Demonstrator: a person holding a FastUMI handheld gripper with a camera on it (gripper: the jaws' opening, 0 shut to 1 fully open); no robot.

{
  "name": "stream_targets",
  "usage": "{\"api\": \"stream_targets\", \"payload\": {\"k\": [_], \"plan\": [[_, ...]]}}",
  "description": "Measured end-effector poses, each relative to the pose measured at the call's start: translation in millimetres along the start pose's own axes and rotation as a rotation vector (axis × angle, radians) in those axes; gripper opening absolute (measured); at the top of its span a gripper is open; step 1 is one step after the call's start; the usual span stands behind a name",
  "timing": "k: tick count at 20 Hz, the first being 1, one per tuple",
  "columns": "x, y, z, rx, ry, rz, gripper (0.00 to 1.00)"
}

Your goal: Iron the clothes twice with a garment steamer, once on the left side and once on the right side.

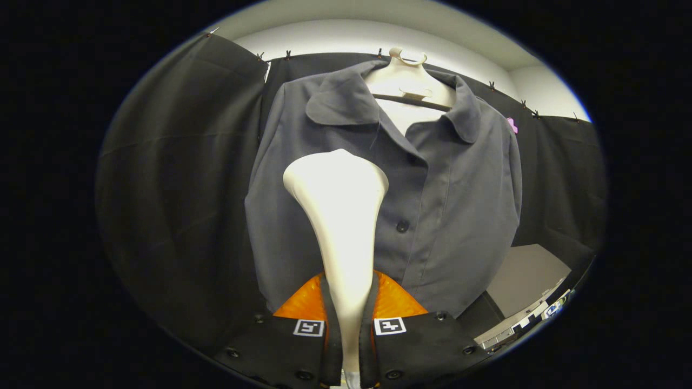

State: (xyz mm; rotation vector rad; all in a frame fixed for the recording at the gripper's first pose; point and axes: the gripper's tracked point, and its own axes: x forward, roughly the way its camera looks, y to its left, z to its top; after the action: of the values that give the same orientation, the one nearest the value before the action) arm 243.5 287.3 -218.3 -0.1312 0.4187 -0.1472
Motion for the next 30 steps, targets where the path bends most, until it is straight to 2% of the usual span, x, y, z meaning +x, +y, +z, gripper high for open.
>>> {"api": "stream_targets", "payload": {"k": [10,30], "plan": [[7.5,7.5,-87.1,-0.018,0.092,0.012,0.20],[4.3,16.1,-212.0,-0.055,0.264,0.011,0.20]]}}
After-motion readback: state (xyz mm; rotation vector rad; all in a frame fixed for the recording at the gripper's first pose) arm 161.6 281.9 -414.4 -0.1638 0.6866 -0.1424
